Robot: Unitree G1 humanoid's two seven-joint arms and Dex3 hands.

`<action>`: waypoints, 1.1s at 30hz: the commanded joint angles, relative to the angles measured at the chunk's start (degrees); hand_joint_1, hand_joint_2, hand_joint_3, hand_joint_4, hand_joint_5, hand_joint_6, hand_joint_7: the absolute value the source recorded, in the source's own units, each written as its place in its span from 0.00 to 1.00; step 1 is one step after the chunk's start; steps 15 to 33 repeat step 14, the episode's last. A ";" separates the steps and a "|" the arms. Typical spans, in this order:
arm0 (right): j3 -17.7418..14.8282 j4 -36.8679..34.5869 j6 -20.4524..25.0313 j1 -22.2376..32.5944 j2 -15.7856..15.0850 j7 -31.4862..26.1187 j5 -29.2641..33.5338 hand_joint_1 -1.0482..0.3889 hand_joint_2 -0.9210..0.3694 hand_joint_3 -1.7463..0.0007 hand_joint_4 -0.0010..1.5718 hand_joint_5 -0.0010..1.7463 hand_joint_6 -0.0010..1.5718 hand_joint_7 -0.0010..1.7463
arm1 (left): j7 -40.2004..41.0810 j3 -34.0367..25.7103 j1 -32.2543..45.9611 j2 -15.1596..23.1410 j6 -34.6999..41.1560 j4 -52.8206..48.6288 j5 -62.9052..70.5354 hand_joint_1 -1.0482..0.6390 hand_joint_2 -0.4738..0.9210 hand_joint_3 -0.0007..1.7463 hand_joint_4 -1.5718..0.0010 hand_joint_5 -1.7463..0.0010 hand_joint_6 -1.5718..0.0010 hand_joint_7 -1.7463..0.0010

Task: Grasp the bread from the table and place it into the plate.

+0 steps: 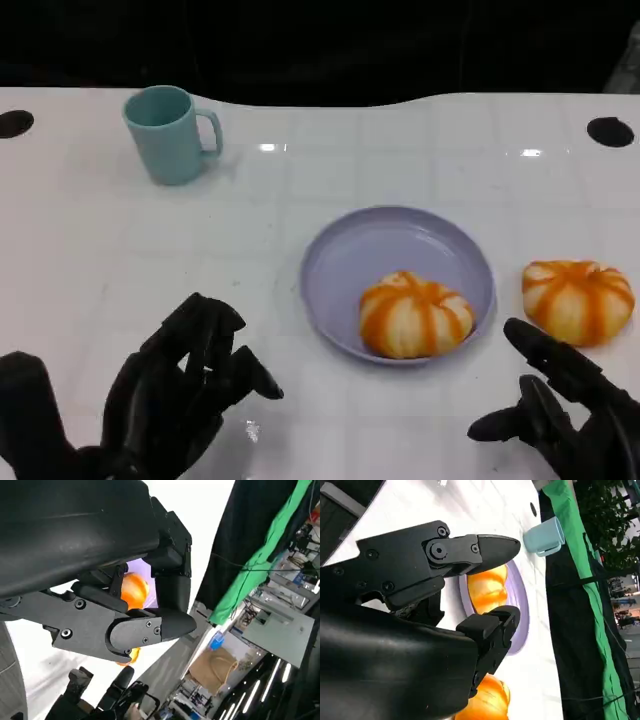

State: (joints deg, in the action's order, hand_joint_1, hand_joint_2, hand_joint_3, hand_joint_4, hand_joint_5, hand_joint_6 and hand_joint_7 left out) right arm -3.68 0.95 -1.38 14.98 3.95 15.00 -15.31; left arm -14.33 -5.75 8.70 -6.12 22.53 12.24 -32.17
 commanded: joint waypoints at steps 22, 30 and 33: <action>-0.85 0.33 -0.03 0.28 -1.12 0.29 -0.79 0.21 0.00 0.81 0.52 0.56 0.72 0.03 | 0.82 0.40 0.32 0.90 0.04 -0.97 0.73 0.32 1.00 0.28 0.58 0.00 0.71 0.00; -0.85 0.33 -0.03 0.28 -1.12 0.29 -0.79 0.21 0.00 0.81 0.52 0.56 0.72 0.03 | 0.82 0.40 0.32 0.90 0.04 -0.97 0.73 0.32 1.00 0.28 0.58 0.00 0.71 0.00; -0.85 0.33 -0.03 0.28 -1.12 0.29 -0.79 0.21 0.00 0.81 0.52 0.56 0.72 0.03 | 0.82 0.40 0.32 0.90 0.04 -0.97 0.73 0.32 1.00 0.28 0.58 0.00 0.71 0.00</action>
